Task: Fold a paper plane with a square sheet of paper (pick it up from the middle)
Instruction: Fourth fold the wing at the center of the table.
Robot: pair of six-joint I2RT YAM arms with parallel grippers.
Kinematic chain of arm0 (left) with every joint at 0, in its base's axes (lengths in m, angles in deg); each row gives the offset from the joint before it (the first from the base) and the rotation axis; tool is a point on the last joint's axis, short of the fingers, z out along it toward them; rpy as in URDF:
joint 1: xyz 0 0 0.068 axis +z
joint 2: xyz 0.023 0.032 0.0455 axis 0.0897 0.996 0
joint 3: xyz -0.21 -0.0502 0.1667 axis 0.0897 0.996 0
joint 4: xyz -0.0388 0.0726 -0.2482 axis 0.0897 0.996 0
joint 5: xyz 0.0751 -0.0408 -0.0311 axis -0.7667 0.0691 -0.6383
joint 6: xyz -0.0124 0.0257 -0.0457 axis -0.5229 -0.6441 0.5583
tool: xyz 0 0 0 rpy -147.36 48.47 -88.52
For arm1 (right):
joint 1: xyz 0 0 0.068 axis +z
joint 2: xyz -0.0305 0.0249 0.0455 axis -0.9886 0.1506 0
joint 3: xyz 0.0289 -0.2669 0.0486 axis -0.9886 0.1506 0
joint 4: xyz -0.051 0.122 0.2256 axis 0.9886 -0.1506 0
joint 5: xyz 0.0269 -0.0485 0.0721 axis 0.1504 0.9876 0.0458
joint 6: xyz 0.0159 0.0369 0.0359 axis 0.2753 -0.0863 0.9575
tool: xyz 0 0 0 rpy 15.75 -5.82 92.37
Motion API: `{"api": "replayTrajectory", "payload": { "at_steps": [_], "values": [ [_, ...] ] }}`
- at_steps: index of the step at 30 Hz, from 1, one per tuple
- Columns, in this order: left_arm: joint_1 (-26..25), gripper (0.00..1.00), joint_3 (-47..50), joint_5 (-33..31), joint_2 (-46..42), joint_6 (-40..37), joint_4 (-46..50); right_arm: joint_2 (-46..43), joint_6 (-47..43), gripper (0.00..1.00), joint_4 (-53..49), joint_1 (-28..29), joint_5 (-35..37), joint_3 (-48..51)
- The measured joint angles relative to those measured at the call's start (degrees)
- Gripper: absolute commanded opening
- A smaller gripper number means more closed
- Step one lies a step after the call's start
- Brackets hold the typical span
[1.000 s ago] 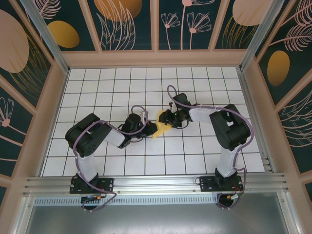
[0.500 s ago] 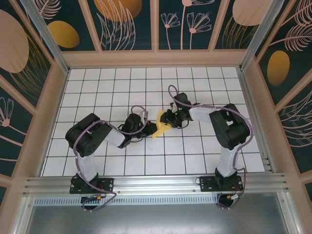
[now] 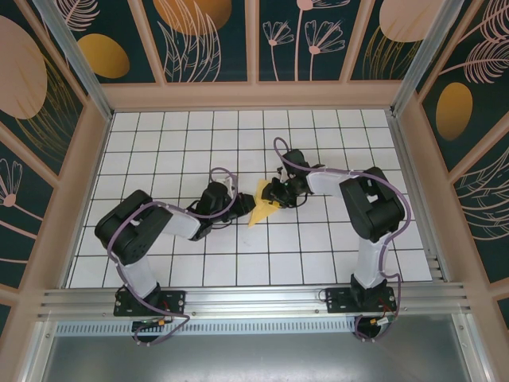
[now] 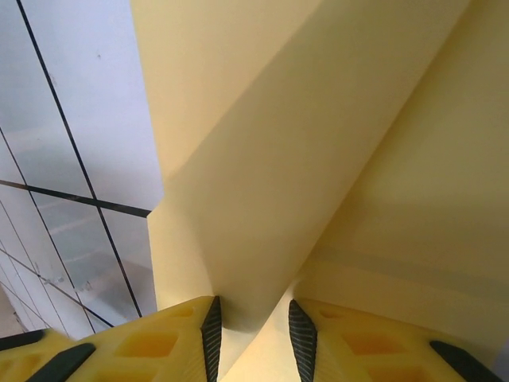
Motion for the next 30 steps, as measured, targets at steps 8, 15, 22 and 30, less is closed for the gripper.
{"api": "replayTrajectory", "payload": {
  "at_steps": [8, 15, 22, 30],
  "values": [
    [0.0, 0.14, 0.0, -0.5, -0.3, 0.0, 0.5, 1.1, 0.0, 0.35, -2.4, 0.5, 1.1, -1.7],
    [0.0, 0.14, -1.3, 2.4, 2.8, 0.0, 0.5, 1.4, 0.2, 0.36, -3.3, 1.0, 2.4, -2.2],
    [0.0, 0.14, -2.8, 4.5, 4.4, 0.0, 0.5, 1.4, 0.7, 0.40, -3.5, 1.3, 2.8, -2.5],
    [0.0, 0.10, -4.0, 5.0, 5.8, -0.3, 1.4, 1.4, 1.6, 0.40, -3.5, 1.3, 3.0, -2.5]
  ]
}}
